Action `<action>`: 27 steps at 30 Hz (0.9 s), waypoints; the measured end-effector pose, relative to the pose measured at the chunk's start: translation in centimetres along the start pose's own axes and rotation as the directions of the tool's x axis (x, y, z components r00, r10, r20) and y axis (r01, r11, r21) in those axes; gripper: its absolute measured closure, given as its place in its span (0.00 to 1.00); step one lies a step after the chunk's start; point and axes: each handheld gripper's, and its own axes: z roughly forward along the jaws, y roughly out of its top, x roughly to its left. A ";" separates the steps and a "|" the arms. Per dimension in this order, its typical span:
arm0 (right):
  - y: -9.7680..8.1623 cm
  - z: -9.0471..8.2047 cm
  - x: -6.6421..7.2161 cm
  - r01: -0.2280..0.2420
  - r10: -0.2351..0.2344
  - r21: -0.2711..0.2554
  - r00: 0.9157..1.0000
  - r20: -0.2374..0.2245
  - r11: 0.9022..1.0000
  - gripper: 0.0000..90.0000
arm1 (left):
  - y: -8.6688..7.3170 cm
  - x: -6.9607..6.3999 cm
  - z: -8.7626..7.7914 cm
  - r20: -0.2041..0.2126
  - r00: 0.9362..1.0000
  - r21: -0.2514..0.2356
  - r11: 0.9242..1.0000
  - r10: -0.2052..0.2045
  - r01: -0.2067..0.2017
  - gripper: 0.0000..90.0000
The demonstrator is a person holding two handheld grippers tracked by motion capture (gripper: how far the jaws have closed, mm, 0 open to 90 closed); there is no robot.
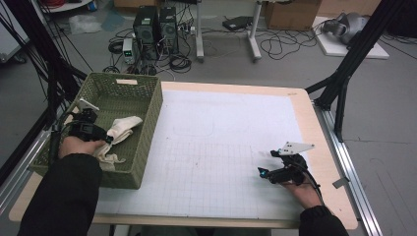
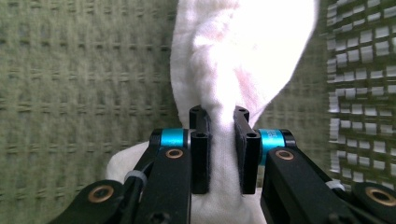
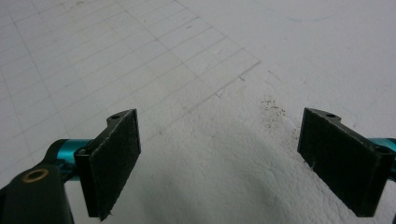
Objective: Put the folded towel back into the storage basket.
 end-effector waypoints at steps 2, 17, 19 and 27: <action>0.0 0.2 0.0 0.001 -0.001 0.003 1.000 -0.004 1.000 0.14 | 0.0 -0.1 0.7 -0.032 0.999 0.042 0.999 0.011 -0.009 0.88; 0.0 0.2 -0.1 -0.001 0.001 0.004 1.000 -0.003 1.000 0.14 | 0.0 -0.4 -0.6 0.112 0.992 -0.009 0.998 0.063 -0.063 0.57; 0.0 0.2 0.0 0.003 -0.003 0.004 1.000 -0.003 1.000 0.14 | 0.0 -0.3 -1.3 0.159 0.986 -0.056 0.997 0.054 -0.046 0.57; 0.2 0.4 0.1 0.003 -0.003 0.008 1.000 -0.007 1.000 0.14 | 1.1 -1.9 -2.6 0.137 0.985 -0.188 0.979 0.107 -0.080 0.52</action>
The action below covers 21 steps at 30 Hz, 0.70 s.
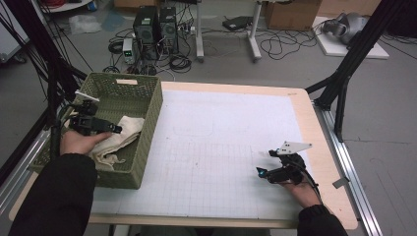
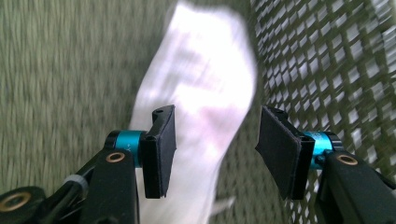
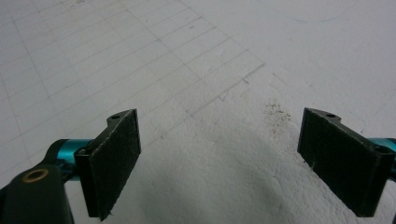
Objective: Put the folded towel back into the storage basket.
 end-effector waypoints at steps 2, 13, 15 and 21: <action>0.0 0.0 0.0 0.001 -0.001 0.002 1.000 -0.001 1.000 0.14 | 0.4 -0.5 0.7 -0.028 0.999 -0.011 1.000 0.028 -0.028 0.53; -0.1 0.3 -0.1 0.009 -0.009 0.017 1.000 -0.011 1.000 0.14 | -0.4 -0.4 6.0 -0.157 0.968 0.239 0.959 0.193 -0.152 0.56; 0.0 0.4 0.0 0.015 -0.014 0.018 1.000 -0.014 1.000 0.14 | -0.8 -0.4 6.6 -0.166 0.963 0.256 0.952 0.213 -0.166 0.58; 0.0 0.6 0.2 0.022 -0.021 0.022 1.000 -0.017 1.000 0.14 | -0.5 -0.4 6.5 -0.170 0.968 0.257 0.957 0.182 -0.135 0.86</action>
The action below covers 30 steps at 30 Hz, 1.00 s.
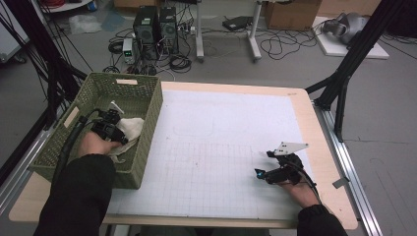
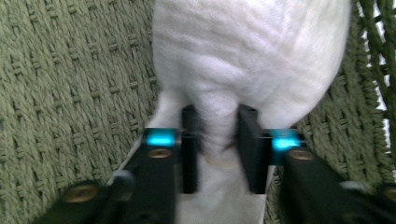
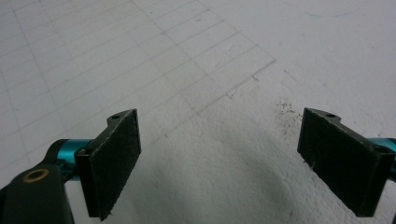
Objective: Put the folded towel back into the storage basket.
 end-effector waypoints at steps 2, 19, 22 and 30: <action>0.0 0.0 0.0 0.002 -0.002 0.000 1.000 0.001 1.000 0.14 | 0.0 0.2 -0.2 0.017 1.000 0.001 1.000 -0.014 0.014 0.89; 0.0 0.3 0.0 0.006 -0.006 0.015 1.000 -0.007 1.000 0.14 | -0.2 1.8 -3.1 0.151 0.959 -0.399 0.873 -0.239 0.280 0.60; 0.0 0.4 0.1 0.004 -0.004 0.021 1.000 -0.008 1.000 0.14 | -0.4 1.9 -3.4 0.129 0.965 -0.395 0.881 -0.229 0.261 0.61; 0.0 0.3 0.1 0.006 -0.006 0.016 1.000 -0.012 1.000 0.14 | -1.1 1.9 -3.7 0.067 0.993 -0.235 0.966 -0.096 0.109 0.58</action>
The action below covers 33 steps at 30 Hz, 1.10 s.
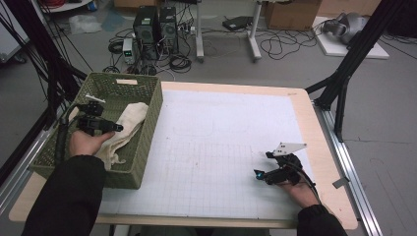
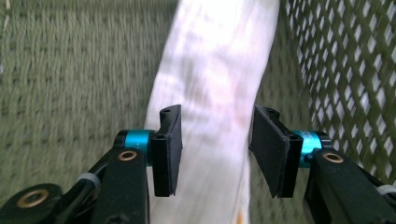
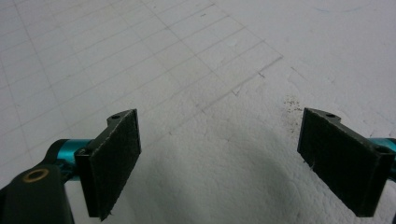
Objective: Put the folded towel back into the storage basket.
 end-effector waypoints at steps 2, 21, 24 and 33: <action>0.0 0.0 0.0 -0.001 0.001 0.002 1.000 0.001 1.000 0.14 | -0.2 -0.1 -0.1 -0.003 0.999 0.045 0.998 0.042 -0.042 0.57; 0.0 0.5 0.1 0.000 0.000 0.014 1.000 -0.007 1.000 0.14 | 0.0 -0.5 2.6 0.055 0.992 0.063 0.992 -0.111 0.108 0.88; 0.0 0.4 0.0 0.001 -0.001 0.014 1.000 -0.010 1.000 0.14 | -0.1 -0.5 2.6 0.061 0.995 0.068 0.995 -0.079 0.075 0.78; 0.0 0.5 -0.1 0.003 -0.003 0.012 1.000 -0.012 1.000 0.14 | -0.2 -0.7 -1.2 0.068 0.995 0.102 0.991 0.076 -0.082 0.54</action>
